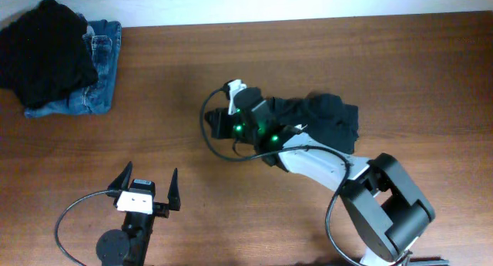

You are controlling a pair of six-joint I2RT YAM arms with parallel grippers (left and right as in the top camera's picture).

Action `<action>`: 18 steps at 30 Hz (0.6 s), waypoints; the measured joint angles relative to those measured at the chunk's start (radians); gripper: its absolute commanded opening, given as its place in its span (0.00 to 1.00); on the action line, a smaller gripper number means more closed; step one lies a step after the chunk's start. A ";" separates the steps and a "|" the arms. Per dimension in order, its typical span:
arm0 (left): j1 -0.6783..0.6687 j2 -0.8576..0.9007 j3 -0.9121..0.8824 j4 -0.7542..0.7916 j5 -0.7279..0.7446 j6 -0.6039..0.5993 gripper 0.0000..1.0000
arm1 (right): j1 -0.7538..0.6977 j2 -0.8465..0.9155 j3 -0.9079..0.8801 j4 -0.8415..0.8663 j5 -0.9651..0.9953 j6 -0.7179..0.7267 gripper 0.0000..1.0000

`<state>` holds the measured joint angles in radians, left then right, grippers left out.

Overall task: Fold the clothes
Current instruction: 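Drag the hoodie left to the table center with the right gripper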

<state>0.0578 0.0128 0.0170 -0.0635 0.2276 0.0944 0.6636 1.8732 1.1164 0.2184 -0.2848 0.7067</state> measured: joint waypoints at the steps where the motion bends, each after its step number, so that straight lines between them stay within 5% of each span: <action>1: 0.000 0.000 0.000 0.000 0.000 0.000 0.99 | 0.008 0.001 0.000 0.006 0.000 -0.002 0.04; 12: 0.000 0.000 0.000 0.000 0.000 0.000 0.99 | 0.102 0.004 0.000 0.076 0.000 -0.076 0.07; 18: 0.000 0.000 0.000 0.000 0.000 0.000 0.99 | 0.145 0.009 0.000 0.098 0.005 -0.129 0.54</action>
<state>0.0578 0.0128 0.0170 -0.0635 0.2276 0.0944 0.8085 1.8824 1.1164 0.3161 -0.2798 0.5781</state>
